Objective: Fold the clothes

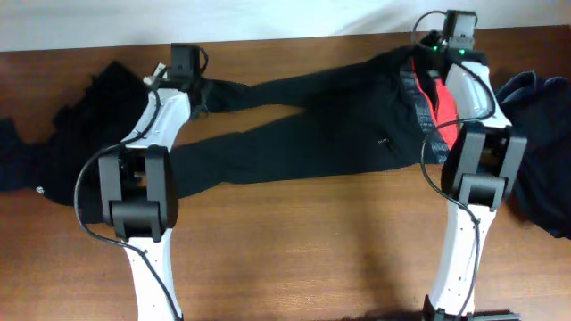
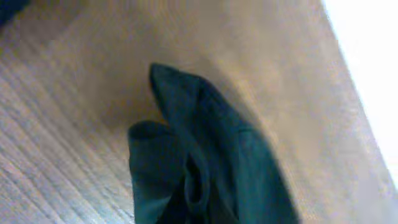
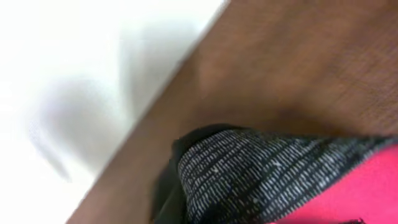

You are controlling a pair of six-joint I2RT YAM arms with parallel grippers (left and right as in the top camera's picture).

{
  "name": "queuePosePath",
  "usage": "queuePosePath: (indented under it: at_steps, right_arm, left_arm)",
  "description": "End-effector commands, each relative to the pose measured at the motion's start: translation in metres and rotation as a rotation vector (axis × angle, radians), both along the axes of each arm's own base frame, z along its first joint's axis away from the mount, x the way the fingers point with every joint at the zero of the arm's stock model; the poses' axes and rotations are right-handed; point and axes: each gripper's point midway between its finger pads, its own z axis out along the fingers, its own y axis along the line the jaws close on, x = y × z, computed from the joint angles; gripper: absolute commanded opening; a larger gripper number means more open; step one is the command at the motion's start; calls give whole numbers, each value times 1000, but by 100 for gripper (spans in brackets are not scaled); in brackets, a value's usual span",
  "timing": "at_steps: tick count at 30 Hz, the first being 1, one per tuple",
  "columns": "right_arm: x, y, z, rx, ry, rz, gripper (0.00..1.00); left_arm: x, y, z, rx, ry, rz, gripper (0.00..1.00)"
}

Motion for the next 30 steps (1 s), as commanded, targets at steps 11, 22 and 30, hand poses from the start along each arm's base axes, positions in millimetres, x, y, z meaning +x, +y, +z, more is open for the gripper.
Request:
queuePosePath:
  at_steps: [11,22,30]
  right_arm:
    - [-38,-3,104,92,-50,125,4]
    - [-86,-7,146,157,-26,230,4]
    - [-122,5,142,224,52,345,4]
  left_arm:
    - [3,10,56,100,32,-100,1]
    - [-28,23,92,155,111,-174,1]
    - [-51,26,148,213,78,-249,1]
